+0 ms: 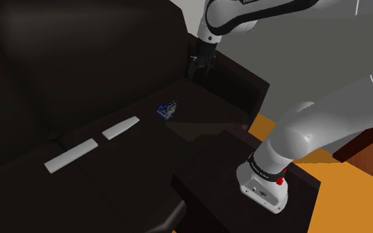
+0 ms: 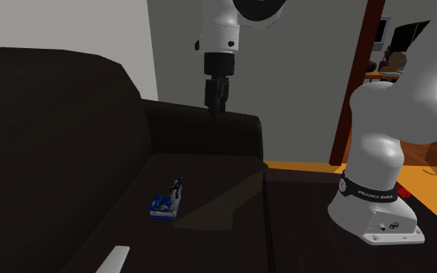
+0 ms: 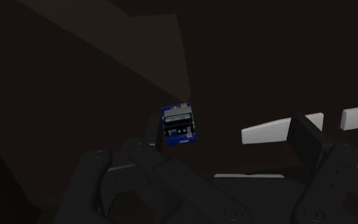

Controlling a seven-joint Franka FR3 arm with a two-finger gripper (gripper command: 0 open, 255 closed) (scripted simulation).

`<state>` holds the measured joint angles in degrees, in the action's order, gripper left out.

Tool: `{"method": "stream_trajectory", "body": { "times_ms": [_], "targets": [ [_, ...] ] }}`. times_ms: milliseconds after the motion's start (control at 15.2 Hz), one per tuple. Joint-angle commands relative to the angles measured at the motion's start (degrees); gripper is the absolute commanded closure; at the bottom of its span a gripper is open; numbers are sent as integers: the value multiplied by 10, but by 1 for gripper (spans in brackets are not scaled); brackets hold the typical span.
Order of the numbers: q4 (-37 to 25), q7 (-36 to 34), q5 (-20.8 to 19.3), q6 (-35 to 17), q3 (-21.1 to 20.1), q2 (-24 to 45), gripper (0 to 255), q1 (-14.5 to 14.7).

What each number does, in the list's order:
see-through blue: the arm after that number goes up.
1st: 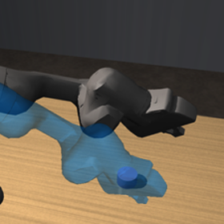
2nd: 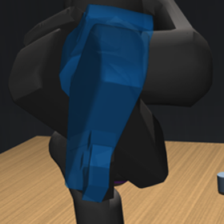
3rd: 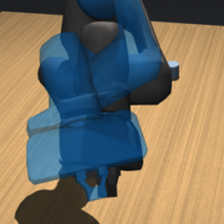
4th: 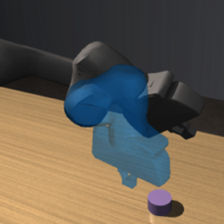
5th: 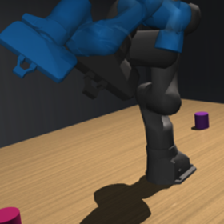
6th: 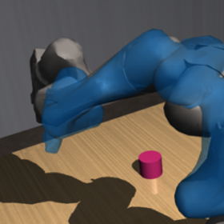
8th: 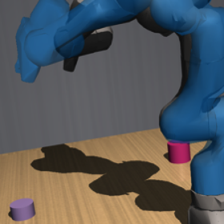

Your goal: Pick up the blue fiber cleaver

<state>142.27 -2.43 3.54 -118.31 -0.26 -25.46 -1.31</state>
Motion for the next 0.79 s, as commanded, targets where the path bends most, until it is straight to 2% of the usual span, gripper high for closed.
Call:
{"method": "stream_trajectory", "body": {
  "times_ms": [0, 726],
  "targets": [
    [0, 13, -5, -38, 4, 40, 0, -2],
    [-75, 55, -25, -198, 10, 287, 0, -6]
  ]
}}
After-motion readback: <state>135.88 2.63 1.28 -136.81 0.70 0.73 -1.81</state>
